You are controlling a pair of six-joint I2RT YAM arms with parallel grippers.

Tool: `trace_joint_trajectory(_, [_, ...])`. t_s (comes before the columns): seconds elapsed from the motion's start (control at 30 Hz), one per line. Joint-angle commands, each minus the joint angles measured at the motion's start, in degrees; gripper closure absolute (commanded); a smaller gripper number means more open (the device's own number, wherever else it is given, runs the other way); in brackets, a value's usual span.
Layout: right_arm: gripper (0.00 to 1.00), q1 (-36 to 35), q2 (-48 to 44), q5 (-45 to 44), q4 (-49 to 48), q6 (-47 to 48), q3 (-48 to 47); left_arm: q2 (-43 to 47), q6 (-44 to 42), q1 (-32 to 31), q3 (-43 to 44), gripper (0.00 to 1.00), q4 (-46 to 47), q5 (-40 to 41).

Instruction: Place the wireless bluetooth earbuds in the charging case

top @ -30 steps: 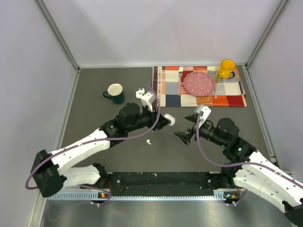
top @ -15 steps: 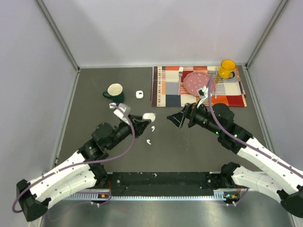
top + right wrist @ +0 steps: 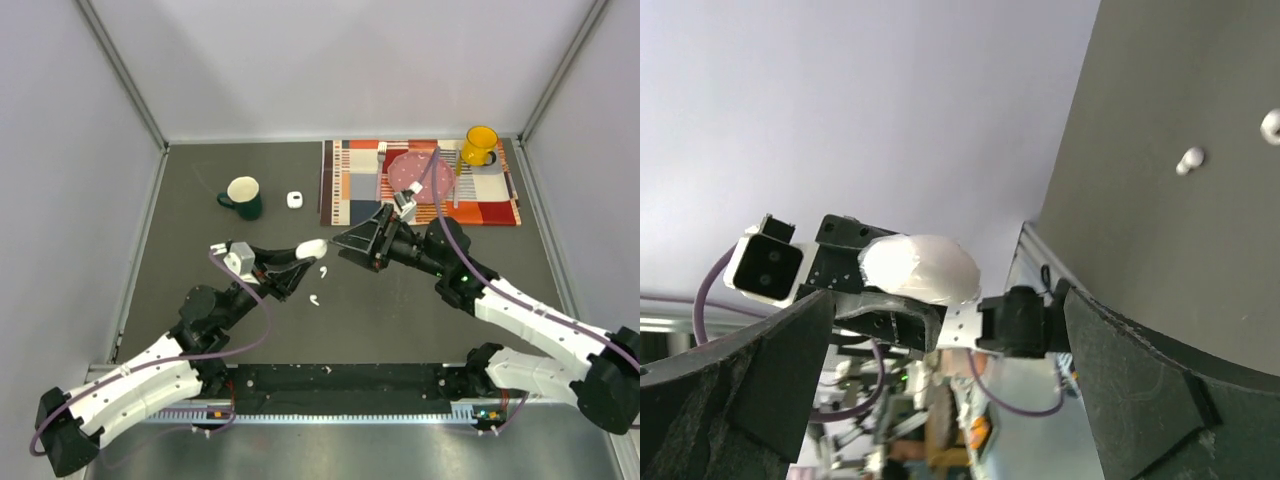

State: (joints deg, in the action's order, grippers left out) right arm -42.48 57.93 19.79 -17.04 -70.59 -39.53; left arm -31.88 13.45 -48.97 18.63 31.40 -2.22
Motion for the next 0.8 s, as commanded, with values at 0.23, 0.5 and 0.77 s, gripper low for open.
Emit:
trace_joint_trajectory(0.23, [0.05,-0.94,4.55,5.87,-11.61,-15.54,-0.20,-3.63,0.61,-0.16,0.70,1.00,10.09,-3.76])
trace_joint_trajectory(0.5, [0.12,-1.29,7.02,7.27,-12.14,-20.55,0.15,-4.51,0.96,-0.16,0.62,1.00,11.32,-4.20])
trace_joint_trajectory(0.77, [0.25,-1.73,8.69,8.16,-13.63,-23.45,0.42,-5.30,1.22,-0.16,0.62,1.00,11.93,-4.55])
